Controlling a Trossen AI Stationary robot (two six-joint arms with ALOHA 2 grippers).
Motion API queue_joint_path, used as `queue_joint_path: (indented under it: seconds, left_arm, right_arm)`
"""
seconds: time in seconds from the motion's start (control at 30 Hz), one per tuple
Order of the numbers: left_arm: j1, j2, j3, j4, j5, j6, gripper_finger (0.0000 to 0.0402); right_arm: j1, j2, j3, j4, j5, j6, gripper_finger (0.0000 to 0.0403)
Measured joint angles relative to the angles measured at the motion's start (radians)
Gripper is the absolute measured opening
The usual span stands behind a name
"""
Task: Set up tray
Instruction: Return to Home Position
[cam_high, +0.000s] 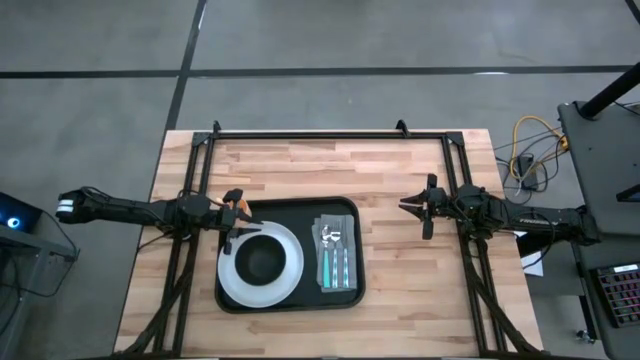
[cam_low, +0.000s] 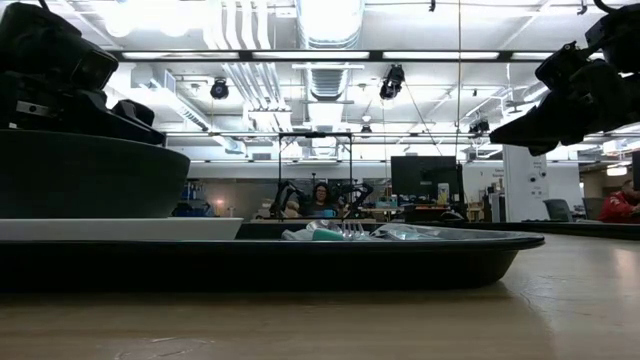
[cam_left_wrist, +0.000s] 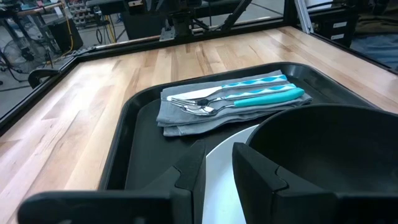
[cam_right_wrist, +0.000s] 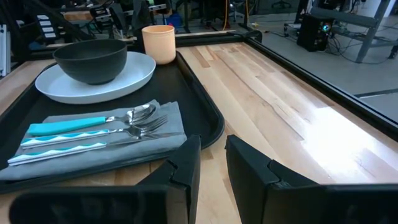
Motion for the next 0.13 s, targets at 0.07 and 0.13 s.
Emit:
queue_joint_path:
  seconds: [0.07,0.13]
  left_arm:
    - [0.0,0.0,0.0,0.0,0.0,0.0,0.0062]
    - [0.0,0.0,0.0,0.0,0.0,0.0,0.0062]
  right_arm:
    - [0.0,0.0,0.0,0.0,0.0,0.0,0.0068]
    - [0.0,0.0,0.0,0.0,0.0,0.0,0.0068]
